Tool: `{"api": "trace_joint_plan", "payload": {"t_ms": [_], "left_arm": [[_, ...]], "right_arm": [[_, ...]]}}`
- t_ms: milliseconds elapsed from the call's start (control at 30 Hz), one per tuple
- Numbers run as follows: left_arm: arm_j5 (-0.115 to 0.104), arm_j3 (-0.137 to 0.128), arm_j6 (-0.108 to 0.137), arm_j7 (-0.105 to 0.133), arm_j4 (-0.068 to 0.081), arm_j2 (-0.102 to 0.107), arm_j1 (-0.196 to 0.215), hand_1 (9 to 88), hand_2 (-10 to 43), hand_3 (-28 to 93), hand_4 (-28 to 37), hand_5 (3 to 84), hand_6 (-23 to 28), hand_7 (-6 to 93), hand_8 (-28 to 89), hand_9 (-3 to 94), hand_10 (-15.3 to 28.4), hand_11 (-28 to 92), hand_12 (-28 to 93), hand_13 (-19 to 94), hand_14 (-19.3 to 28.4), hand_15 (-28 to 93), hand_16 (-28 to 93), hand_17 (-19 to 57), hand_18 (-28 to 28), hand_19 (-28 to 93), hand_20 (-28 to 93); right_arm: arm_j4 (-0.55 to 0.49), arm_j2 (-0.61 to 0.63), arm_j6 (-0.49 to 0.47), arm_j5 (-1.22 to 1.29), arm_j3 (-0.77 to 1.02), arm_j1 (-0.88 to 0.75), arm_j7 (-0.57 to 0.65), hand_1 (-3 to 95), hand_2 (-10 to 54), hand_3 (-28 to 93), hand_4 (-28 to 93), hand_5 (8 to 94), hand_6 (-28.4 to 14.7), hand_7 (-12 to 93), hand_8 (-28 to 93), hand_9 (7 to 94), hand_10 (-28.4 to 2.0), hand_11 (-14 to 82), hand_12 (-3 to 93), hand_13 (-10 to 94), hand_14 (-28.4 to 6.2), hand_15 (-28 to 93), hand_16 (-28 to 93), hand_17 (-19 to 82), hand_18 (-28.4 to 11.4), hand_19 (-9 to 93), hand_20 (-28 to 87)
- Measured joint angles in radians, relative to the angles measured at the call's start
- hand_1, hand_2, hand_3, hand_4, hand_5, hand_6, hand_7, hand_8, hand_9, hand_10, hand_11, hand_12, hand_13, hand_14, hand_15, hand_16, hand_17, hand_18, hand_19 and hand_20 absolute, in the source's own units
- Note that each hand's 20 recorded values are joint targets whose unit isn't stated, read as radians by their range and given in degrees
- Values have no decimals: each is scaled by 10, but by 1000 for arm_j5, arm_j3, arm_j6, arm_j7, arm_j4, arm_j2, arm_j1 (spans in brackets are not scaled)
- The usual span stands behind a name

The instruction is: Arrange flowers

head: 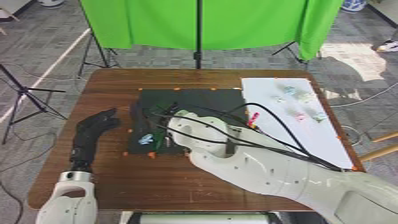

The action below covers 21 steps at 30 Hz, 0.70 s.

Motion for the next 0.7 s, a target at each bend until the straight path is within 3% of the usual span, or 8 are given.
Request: {"api": "trace_joint_plan", "payload": {"t_ms": [200,400,533,700], "left_arm": [[1,-24,0,-10,-18,-11,33,295,20,621,-163,534,72,127,-55,543,163,244,129,453,210,278,-30,133,183,307,219],[2,-36,0,-19,-28,-19,61,296,19,619,-162,534,72,127,-55,543,162,244,129,453,209,277,-31,133,182,306,220],[3,-36,0,-20,-30,-24,69,297,20,617,-162,534,72,127,-55,543,163,244,129,454,209,276,-31,133,182,305,220],[5,-37,0,-18,-30,-28,70,297,19,618,-161,534,72,126,-55,543,162,245,129,453,210,278,-30,133,182,306,221]], "right_arm": [[-167,101,3,107,121,28,35,368,-95,633,-154,642,5,174,-87,796,-129,162,217,937,-7,609,322,651,-153,932,649],[-310,263,-42,133,285,45,146,352,-95,589,-200,632,21,152,-85,801,-134,154,216,937,-12,597,336,644,-157,932,651],[-350,386,-135,145,393,28,208,344,-95,592,-201,630,21,146,-85,808,-136,153,217,937,-13,594,342,642,-159,932,648],[-351,526,-167,147,509,-73,265,353,-95,593,-187,628,19,144,-83,814,-138,156,218,937,-15,591,345,639,-161,932,643]]}}
